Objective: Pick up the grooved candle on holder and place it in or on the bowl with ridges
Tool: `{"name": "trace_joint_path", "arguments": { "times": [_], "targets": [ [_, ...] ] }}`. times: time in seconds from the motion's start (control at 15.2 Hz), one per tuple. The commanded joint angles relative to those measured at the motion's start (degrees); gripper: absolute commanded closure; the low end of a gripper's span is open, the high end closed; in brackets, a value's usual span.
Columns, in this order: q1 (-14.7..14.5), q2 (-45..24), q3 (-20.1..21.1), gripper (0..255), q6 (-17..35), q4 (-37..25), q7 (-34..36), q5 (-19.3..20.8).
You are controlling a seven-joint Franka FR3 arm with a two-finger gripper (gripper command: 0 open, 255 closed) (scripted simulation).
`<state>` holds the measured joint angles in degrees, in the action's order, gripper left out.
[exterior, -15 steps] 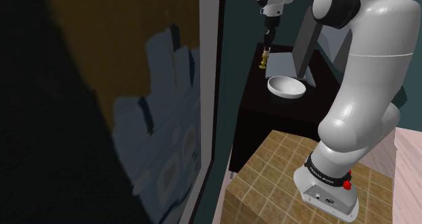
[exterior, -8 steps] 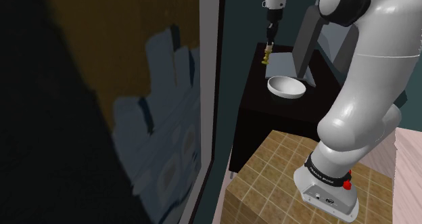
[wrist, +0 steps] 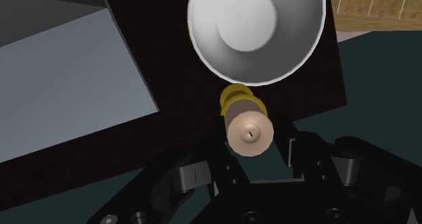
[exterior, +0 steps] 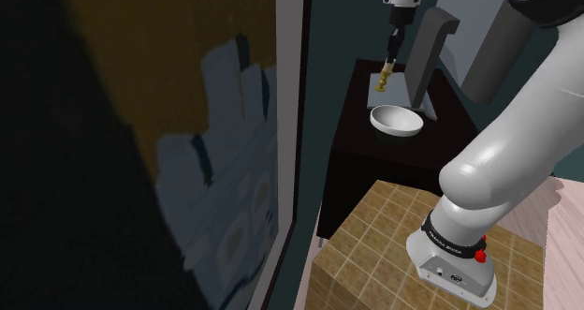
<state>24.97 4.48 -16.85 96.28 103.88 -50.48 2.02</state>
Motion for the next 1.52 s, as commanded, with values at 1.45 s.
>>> {"name": "trace_joint_path", "arguments": {
  "times": [1.45],
  "targets": [
    [2.07, 14.97, -1.04, 255, 11.02, 25.43, -0.10, 4.97]
  ]
}}
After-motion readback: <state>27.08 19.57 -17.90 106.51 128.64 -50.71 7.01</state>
